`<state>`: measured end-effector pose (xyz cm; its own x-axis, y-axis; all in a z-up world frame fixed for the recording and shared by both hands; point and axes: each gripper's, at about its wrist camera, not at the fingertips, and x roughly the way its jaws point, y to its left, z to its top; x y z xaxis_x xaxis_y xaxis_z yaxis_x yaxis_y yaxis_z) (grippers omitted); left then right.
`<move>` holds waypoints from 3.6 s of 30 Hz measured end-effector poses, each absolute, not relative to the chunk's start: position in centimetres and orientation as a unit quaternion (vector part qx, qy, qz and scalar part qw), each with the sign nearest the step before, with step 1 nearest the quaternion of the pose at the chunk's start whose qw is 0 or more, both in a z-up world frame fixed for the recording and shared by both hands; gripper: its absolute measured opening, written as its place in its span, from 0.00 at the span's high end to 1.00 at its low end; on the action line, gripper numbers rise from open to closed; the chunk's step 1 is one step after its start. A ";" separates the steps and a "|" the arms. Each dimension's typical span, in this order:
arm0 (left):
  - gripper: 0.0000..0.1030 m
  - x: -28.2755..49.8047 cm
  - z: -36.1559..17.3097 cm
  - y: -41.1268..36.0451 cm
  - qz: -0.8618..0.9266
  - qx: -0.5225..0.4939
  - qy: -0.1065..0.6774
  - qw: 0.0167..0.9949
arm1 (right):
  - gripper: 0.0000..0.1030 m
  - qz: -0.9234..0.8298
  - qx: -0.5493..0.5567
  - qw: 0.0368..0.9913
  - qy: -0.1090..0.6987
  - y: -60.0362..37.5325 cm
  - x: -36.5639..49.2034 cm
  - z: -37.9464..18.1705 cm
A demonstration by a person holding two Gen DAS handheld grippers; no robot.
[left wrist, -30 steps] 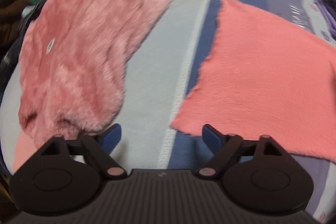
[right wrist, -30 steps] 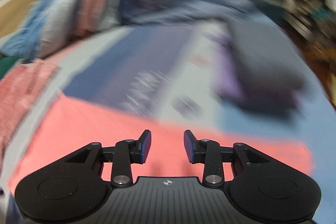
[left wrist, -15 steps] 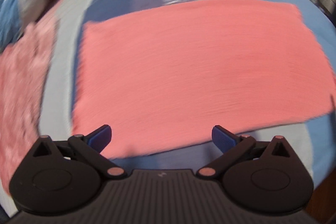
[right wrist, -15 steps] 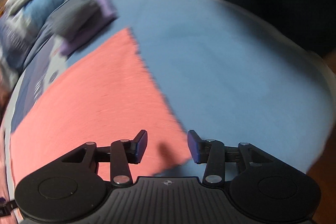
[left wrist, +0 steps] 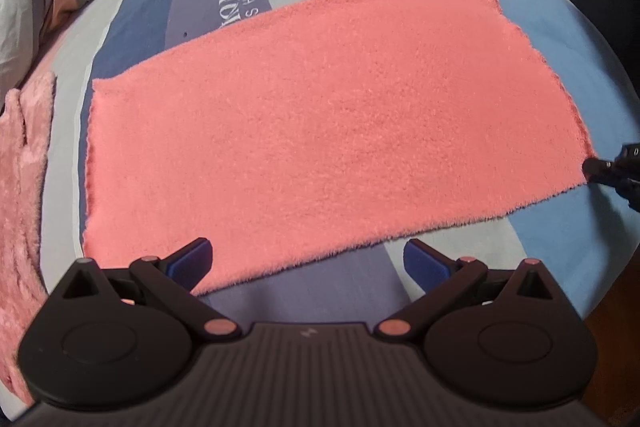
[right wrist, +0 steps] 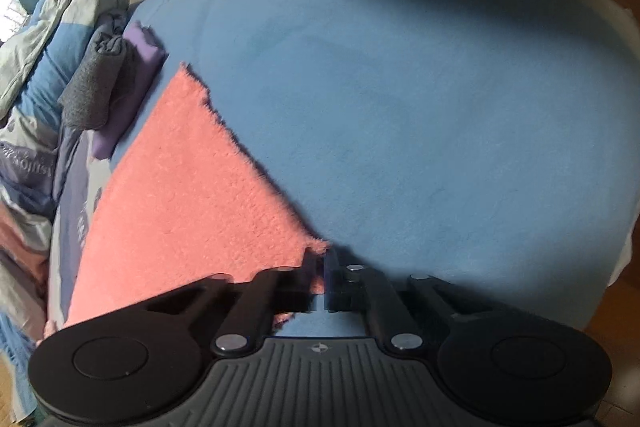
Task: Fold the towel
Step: 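Grasp the salmon cloth corner with the right tool and fold it over toward the middle, then press the folded flap flat with the right tool and open it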
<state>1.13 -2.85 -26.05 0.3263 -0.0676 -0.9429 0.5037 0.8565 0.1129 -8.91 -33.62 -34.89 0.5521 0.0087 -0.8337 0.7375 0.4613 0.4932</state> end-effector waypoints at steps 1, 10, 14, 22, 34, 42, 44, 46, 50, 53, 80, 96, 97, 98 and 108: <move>0.00 1.0 -25.9 -2.8 -0.185 0.197 0.549 0.791 | 0.96 -0.240 0.466 0.751 0.402 -33.7 -8.9 -34.7; 0.00 -3.1 -26.0 -8.1 -0.349 0.298 0.447 0.767 | 0.96 -0.201 0.485 0.767 0.370 -33.4 -8.1 -31.5; 0.00 -4.0 -26.6 -10.2 -0.357 0.304 0.444 0.763 | 0.96 -0.168 0.460 0.791 0.367 -32.8 -6.7 -29.4; 0.00 -3.9 -27.1 -3.8 -0.287 0.242 0.504 0.778 | 0.96 -0.089 0.384 0.834 0.387 -28.4 0.5 -27.5; 0.00 -4.1 -26.8 16.8 -0.100 0.145 0.547 0.819 | 0.96 0.198 0.241 0.828 0.467 -5.2 10.2 -28.7; 0.00 -6.0 -28.4 22.2 -0.070 0.116 0.567 0.812 | 0.96 0.237 0.161 0.791 0.540 2.0 10.3 -31.9; 0.00 -5.8 -28.8 22.6 -0.069 0.114 0.572 0.809 | 0.96 0.243 0.143 0.782 0.556 3.3 10.3 -32.6; 0.00 -5.8 -28.9 22.7 -0.069 0.109 0.574 0.809 | 0.96 0.254 0.130 0.772 0.568 4.0 10.1 -32.8; 0.00 -5.1 -28.9 22.6 -0.076 0.107 0.572 0.810 | 0.93 0.282 0.090 0.754 0.587 4.7 9.3 -32.9; 0.00 -4.2 -29.0 22.4 -0.081 0.112 0.570 0.810 | 0.89 0.281 0.075 0.751 0.593 4.7 9.4 -32.6; 0.00 -2.2 -29.8 21.8 -0.084 0.107 0.572 0.809 | 0.97 0.033 0.145 0.859 0.490 -0.1 24.0 -31.8; 0.00 -3.0 -30.0 21.9 -0.073 0.101 0.578 0.807 | 0.91 0.153 0.171 0.775 0.589 8.2 24.5 -32.6; 0.00 -3.1 -30.0 22.1 -0.069 0.098 0.579 0.806 | 0.90 0.153 0.161 0.782 0.582 8.2 24.4 -32.1; 0.00 -3.1 -30.1 22.4 -0.066 0.094 0.580 0.806 | 0.87 0.152 0.151 0.789 0.575 8.3 24.3 -31.7; 0.00 -3.2 -30.6 23.5 -0.048 0.075 0.587 0.805 | 0.58 0.197 -0.002 0.848 0.492 10.2 28.9 -30.4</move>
